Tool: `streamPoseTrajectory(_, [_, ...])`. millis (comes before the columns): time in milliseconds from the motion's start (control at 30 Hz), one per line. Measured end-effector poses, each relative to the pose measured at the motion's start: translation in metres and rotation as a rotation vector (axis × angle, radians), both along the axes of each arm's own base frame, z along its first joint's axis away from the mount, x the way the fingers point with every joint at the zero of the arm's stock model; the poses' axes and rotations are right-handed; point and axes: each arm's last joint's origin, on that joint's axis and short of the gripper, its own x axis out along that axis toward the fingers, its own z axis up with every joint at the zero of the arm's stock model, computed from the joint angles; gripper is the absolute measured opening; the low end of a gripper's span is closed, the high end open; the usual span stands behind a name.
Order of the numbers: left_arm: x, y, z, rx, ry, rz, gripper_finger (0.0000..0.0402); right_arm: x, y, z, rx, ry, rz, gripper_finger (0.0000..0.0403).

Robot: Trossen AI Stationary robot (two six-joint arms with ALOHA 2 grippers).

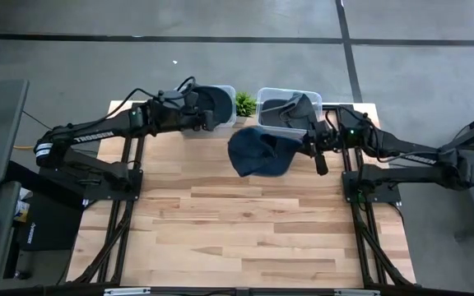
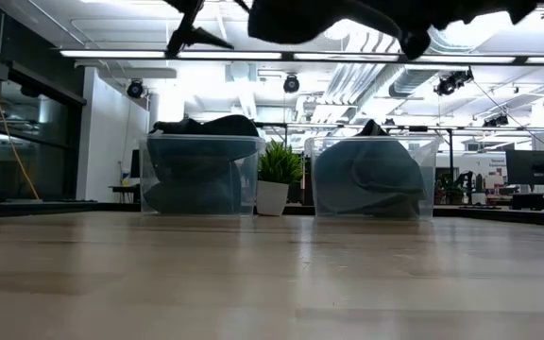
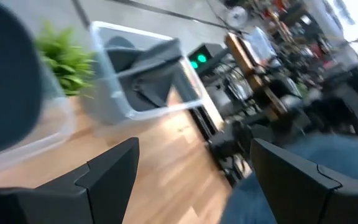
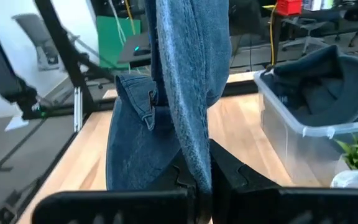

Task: Pick & Place hat
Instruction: Put the blue cap into the left transparent bin

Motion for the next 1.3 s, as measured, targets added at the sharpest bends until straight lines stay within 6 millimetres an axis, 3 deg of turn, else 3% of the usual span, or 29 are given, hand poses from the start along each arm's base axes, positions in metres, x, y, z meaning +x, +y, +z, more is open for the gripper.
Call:
streamPoseTrajectory(200, [0.004, -0.006, 0.002, 0.036, -0.019, -0.091, 0.0305, 0.007, -0.005, 0.01, 0.042, 0.024, -0.09, 0.0005])
streamPoseTrajectory(467, [0.007, -0.018, 0.002, 0.091, 0.0, -0.154, 0.0305, -0.003, -0.013, 0.016, 0.067, -0.007, -0.212, 0.0005])
streamPoseTrajectory(1033, [0.007, -0.017, 0.002, 0.164, 0.025, -0.123, 0.0305, 0.016, -0.024, 0.016, 0.121, -0.085, -0.075, 0.0005])
streamPoseTrajectory(1300, [0.027, -0.014, 0.0, 0.205, -0.037, -0.181, 0.0305, 0.036, -0.032, 0.007, 0.16, -0.086, -0.034, 0.0005])
